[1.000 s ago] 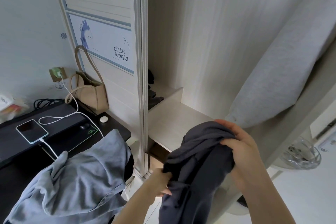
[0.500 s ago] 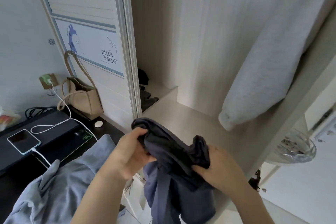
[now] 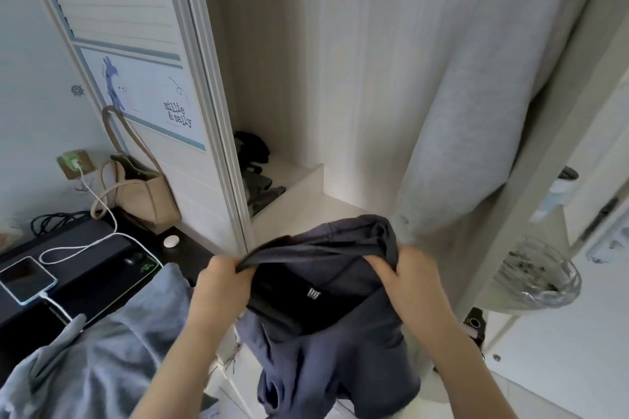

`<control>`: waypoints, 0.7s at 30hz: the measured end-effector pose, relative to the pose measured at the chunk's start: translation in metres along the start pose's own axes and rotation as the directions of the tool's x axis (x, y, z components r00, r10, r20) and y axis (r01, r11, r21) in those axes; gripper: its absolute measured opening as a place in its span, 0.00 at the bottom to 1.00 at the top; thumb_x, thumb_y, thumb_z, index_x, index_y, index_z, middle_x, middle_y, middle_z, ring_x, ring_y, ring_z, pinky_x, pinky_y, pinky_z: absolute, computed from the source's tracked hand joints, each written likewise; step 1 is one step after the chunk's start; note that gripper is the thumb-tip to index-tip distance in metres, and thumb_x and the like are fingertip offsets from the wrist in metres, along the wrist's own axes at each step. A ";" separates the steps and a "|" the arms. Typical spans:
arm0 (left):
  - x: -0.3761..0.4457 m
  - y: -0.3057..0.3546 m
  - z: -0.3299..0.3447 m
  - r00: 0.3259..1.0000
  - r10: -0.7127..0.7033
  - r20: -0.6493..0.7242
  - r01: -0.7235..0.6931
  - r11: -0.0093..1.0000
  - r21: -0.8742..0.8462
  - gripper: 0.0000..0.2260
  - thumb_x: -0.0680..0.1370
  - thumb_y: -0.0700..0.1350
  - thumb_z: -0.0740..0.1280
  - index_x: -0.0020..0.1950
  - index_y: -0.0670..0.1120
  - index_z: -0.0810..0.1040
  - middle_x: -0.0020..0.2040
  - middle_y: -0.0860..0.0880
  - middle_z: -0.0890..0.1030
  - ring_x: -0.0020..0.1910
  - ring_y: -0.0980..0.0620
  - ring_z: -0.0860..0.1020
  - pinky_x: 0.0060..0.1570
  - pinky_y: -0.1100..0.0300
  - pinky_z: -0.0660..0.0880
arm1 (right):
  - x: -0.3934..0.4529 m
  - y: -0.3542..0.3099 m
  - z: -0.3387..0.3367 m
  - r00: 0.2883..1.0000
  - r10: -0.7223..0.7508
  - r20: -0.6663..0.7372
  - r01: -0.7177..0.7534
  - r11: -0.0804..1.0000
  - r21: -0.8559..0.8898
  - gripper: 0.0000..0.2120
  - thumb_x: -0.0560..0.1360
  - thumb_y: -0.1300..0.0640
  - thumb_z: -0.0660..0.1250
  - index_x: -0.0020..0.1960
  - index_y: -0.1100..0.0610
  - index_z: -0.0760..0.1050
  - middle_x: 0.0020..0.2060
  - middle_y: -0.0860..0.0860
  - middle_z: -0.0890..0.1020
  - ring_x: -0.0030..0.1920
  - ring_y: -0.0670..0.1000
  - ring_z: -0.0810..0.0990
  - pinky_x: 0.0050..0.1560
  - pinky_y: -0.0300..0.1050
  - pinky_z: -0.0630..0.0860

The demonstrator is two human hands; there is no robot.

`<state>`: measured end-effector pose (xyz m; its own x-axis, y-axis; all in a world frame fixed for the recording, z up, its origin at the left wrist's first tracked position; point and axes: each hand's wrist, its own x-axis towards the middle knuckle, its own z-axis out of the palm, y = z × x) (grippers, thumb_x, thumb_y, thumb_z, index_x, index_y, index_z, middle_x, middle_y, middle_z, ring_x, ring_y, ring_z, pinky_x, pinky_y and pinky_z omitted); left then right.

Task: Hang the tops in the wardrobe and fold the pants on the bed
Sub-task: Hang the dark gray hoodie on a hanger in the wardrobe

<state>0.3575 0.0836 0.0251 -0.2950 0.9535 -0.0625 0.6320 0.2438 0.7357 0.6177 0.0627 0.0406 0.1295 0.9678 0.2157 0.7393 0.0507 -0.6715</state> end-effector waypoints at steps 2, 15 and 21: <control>0.005 0.004 -0.006 0.983 -0.126 0.135 0.175 0.865 -0.471 0.10 0.79 0.35 0.62 0.41 0.33 0.78 0.34 0.42 0.74 0.36 0.45 0.71 0.38 0.53 0.68 | 0.000 0.002 -0.002 0.995 0.011 0.103 -0.009 1.000 -0.017 0.21 0.68 0.32 0.66 0.42 0.51 0.74 0.35 0.45 0.79 0.38 0.48 0.78 0.38 0.44 0.73; 0.075 0.054 -0.038 0.798 0.108 0.592 0.318 0.760 -0.567 0.27 0.62 0.49 0.76 0.56 0.35 0.81 0.54 0.34 0.81 0.50 0.41 0.77 0.49 0.51 0.74 | 0.059 0.006 -0.001 0.968 0.250 -0.021 -0.251 0.963 -0.098 0.06 0.74 0.65 0.58 0.49 0.57 0.69 0.37 0.51 0.75 0.37 0.54 0.73 0.36 0.46 0.67; 0.141 0.075 -0.061 0.603 0.234 0.762 0.145 0.908 -0.393 0.21 0.65 0.52 0.80 0.55 0.46 0.85 0.51 0.43 0.85 0.45 0.51 0.84 0.38 0.62 0.78 | 0.101 -0.016 -0.033 0.846 0.426 0.321 -0.530 0.596 0.604 0.05 0.75 0.64 0.66 0.49 0.63 0.80 0.39 0.60 0.85 0.37 0.57 0.84 0.34 0.46 0.79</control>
<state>0.3199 0.2255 0.1130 0.5160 0.7676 -0.3801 0.2491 0.2901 0.9240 0.6402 0.1512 0.0963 0.2124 0.9192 -0.3316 -0.0269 -0.3337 -0.9423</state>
